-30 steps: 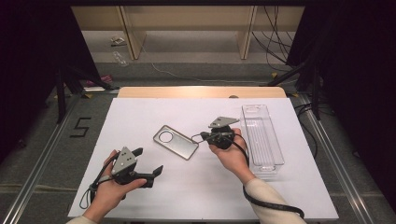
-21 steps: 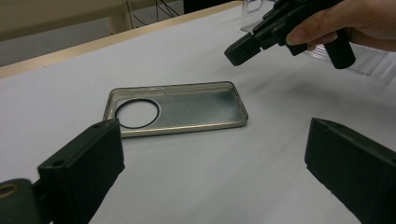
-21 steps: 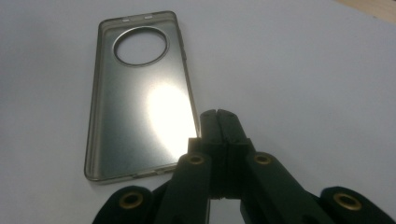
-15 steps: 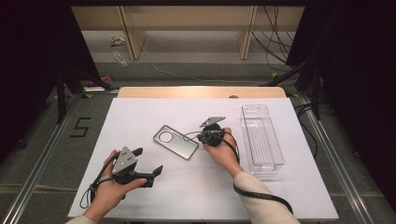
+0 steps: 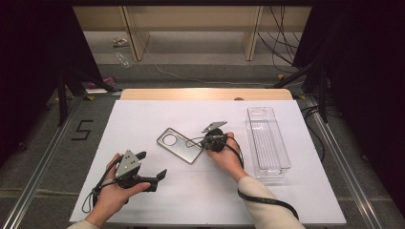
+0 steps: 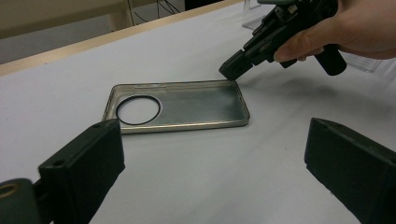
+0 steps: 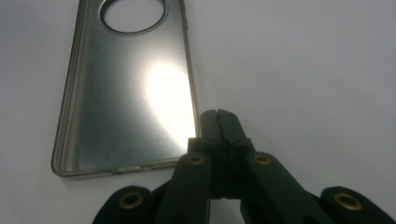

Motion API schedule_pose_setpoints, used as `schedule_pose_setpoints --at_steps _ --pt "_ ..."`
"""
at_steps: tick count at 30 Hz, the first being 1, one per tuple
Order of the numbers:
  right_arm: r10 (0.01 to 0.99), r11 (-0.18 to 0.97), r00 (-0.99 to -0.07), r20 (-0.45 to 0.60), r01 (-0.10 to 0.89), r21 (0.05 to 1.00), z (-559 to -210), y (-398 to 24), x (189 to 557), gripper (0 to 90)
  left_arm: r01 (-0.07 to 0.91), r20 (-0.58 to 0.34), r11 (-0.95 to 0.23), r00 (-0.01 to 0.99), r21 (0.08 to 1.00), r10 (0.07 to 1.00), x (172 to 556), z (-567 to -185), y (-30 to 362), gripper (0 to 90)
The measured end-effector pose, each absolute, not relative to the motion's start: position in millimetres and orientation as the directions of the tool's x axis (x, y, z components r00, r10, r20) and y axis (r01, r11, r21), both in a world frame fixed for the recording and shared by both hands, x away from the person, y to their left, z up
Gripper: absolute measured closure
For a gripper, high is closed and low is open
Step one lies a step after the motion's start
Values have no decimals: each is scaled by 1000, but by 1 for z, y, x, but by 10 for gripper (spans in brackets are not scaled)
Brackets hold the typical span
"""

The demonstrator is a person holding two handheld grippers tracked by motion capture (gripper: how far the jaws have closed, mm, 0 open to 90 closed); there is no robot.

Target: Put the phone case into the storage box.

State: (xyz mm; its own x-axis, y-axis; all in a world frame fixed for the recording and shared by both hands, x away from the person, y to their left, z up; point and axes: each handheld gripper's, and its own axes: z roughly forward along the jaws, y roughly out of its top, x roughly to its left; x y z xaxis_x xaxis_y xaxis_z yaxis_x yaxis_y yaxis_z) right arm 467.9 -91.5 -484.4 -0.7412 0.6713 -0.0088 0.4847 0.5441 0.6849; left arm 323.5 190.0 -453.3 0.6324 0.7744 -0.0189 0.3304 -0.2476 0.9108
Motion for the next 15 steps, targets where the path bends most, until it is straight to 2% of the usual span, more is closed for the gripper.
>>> schedule_pose_setpoints --at_steps 15 --pt "595 599 -803 20 460 655 -485 -72 437 900 331 -16 -250 630 910 776 324 -453 190 44"
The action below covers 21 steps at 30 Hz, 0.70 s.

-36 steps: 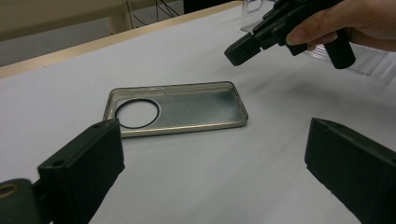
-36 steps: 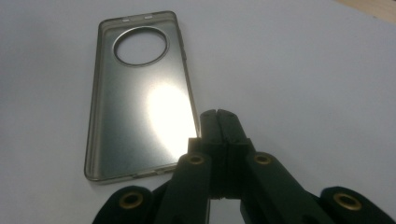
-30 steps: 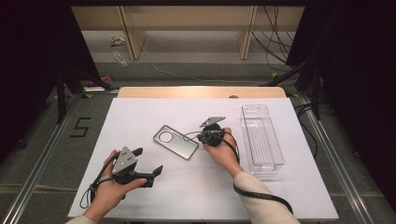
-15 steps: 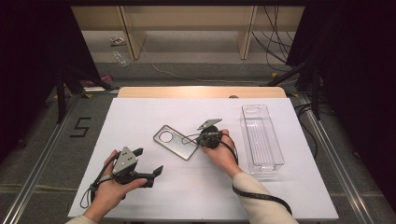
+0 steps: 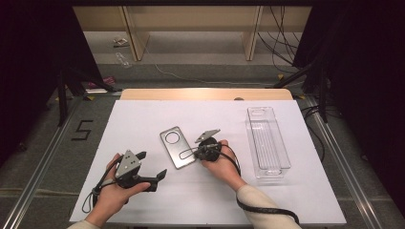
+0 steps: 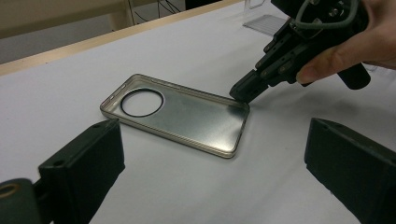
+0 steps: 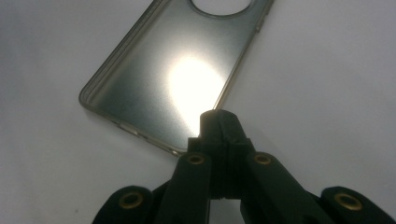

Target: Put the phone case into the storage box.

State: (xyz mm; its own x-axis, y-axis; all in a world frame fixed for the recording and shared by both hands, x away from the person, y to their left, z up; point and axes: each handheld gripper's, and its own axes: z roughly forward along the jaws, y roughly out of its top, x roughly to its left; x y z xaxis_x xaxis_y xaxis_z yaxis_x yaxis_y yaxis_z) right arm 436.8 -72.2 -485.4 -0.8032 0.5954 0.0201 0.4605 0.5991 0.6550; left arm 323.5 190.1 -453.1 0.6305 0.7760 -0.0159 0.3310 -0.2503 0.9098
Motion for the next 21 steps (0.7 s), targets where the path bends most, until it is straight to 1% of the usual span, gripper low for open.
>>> schedule_pose_setpoints --at_steps 9,11,12,21 --pt "547 626 -837 27 430 651 -486 -56 424 900 330 -11 -257 633 908 774 324 -453 190 44" --pt "547 620 -836 41 437 652 -486 -52 421 900 330 -11 -257 634 908 773 324 -453 190 44" --pt "534 631 -845 32 424 649 -486 -52 421 900 330 -12 -257 633 908 774 324 -453 190 44" --pt "526 627 -849 38 418 657 -488 -46 418 900 329 -11 -258 635 908 773 324 -453 190 45"
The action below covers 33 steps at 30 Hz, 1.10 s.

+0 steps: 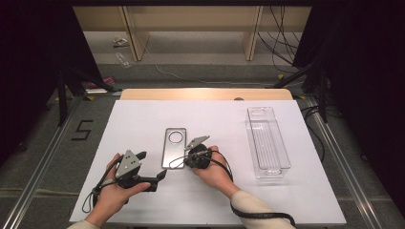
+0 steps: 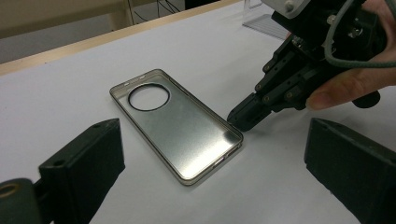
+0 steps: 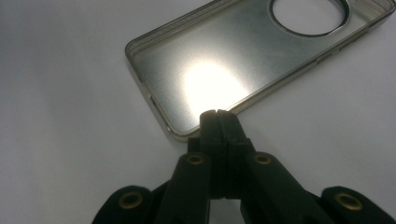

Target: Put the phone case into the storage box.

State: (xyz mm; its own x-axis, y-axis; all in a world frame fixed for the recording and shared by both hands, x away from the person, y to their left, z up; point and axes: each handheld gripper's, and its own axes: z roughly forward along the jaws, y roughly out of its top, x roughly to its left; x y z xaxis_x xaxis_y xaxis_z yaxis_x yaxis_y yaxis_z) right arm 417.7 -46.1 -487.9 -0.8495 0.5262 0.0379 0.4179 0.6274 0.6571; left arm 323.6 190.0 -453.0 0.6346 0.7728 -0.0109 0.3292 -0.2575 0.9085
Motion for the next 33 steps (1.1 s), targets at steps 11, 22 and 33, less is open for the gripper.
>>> schedule_pose_setpoints --at_steps 11,22,33 --pt "530 622 -848 34 416 664 -489 -47 418 877 330 -12 -257 634 908 773 324 -453 190 45" --pt "565 481 -825 8 337 810 -460 -71 413 413 331 -12 -255 631 908 776 323 -453 191 45" --pt "580 334 -814 11 251 908 -431 -117 398 190 334 -13 -251 624 908 782 324 -453 193 45"
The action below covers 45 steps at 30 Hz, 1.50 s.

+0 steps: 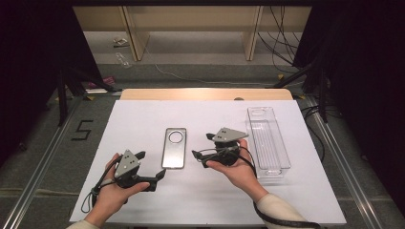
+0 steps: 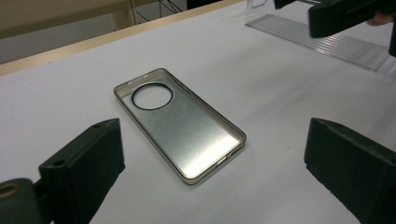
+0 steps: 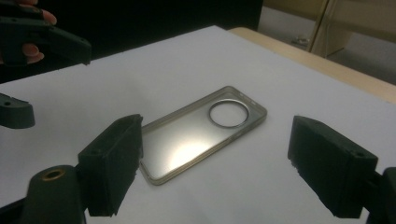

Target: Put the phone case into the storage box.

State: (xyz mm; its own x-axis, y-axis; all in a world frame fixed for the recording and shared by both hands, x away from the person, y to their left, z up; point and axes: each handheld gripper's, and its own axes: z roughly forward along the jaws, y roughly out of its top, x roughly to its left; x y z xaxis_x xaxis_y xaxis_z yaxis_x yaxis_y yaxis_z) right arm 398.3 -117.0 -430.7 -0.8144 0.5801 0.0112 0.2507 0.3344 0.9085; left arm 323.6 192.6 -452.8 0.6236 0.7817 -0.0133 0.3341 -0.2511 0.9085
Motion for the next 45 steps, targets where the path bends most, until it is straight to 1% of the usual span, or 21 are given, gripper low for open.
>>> schedule_pose_setpoints --at_steps 6,15,23,32,35,39,45 --pt "599 288 -800 14 232 929 -422 -140 390 172 333 -11 -253 624 908 782 324 -452 193 45" --pt "603 280 -798 10 223 934 -419 -164 380 165 334 -11 -253 622 908 783 324 -452 194 46" --pt "602 277 -798 9 220 935 -418 -174 376 163 336 -12 -251 620 908 785 324 -452 195 46" --pt "590 299 -807 2 221 928 -417 -170 376 161 336 -8 -256 620 906 784 325 -452 198 45" --pt "581 319 -814 -11 216 923 -415 -165 377 161 343 -13 -257 620 903 785 325 -453 200 43" --pt "551 374 -833 -42 202 905 -413 -154 378 162 345 -8 -266 624 900 781 326 -453 202 40" --pt "521 418 -852 -52 201 886 -415 -135 384 163 347 -4 -270 620 898 785 325 -453 205 37"
